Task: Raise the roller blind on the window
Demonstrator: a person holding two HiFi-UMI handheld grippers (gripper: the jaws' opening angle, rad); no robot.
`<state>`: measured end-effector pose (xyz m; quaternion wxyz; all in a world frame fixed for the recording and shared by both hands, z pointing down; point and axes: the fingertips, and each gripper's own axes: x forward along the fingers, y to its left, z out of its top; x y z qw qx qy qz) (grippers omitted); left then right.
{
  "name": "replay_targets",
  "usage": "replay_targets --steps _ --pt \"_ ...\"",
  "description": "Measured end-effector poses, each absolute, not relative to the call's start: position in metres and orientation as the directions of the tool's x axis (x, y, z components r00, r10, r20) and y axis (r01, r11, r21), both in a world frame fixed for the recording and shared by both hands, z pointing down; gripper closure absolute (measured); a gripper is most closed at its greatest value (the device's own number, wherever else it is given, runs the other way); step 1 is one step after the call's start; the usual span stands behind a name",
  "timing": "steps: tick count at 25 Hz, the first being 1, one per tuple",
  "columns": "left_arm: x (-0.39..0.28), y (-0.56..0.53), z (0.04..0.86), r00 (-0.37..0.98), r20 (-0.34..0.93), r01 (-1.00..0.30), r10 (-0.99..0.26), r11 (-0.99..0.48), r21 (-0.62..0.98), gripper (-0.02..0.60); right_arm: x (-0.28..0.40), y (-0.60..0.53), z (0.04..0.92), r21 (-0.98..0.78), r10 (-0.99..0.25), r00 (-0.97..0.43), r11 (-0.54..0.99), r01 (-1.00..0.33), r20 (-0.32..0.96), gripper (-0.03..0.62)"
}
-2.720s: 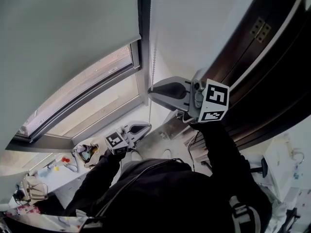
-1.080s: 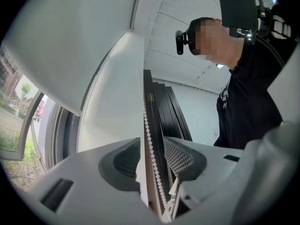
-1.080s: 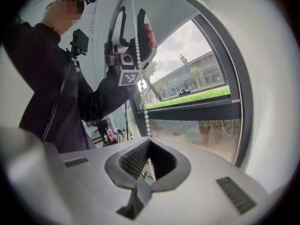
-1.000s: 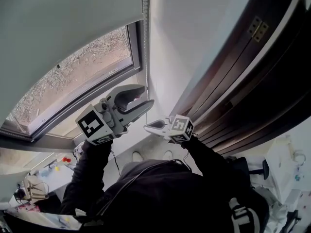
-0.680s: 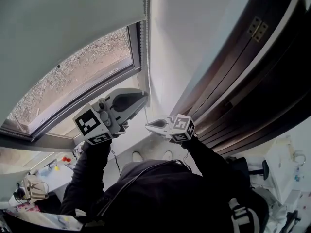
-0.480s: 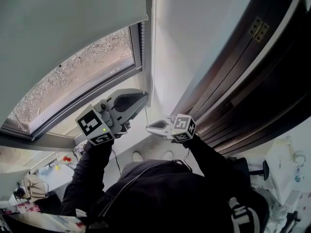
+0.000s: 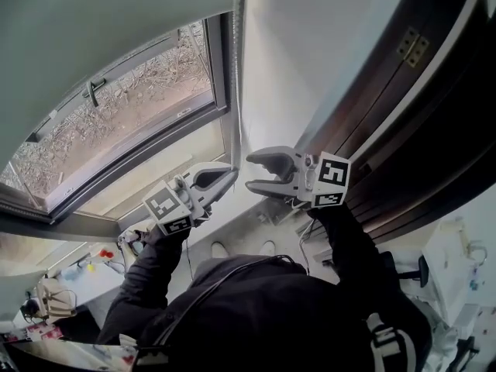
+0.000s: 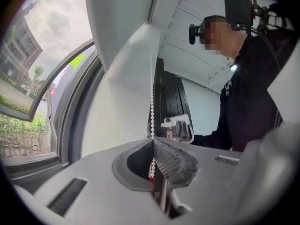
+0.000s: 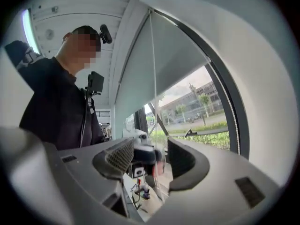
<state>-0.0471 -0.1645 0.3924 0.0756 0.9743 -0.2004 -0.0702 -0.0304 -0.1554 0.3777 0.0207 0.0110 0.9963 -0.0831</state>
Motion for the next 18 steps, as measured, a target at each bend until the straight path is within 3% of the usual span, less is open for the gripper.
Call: replay_targets --steps 6,11,14,18 --pt "-0.033 -0.154 0.471 0.93 -0.002 -0.362 -0.369 -0.913 0.189 0.574 -0.037 -0.17 0.299 -0.109 -0.035 -0.991 0.994 -0.021 -0.128 0.376" --pt "-0.019 -0.135 0.549 0.936 0.109 -0.352 -0.335 -0.898 0.263 0.574 -0.045 -0.169 0.285 -0.104 -0.03 -0.993 0.994 -0.018 -0.116 0.465" --pt "-0.021 -0.129 0.567 0.931 0.104 -0.364 -0.349 -0.882 0.298 0.574 -0.046 -0.167 0.283 -0.094 -0.032 -0.995 0.995 -0.023 -0.096 0.543" --pt "-0.023 -0.126 0.568 0.93 0.106 -0.367 -0.352 -0.883 0.294 0.574 -0.044 -0.169 0.282 -0.106 -0.038 -0.996 0.994 -0.03 -0.078 0.582"
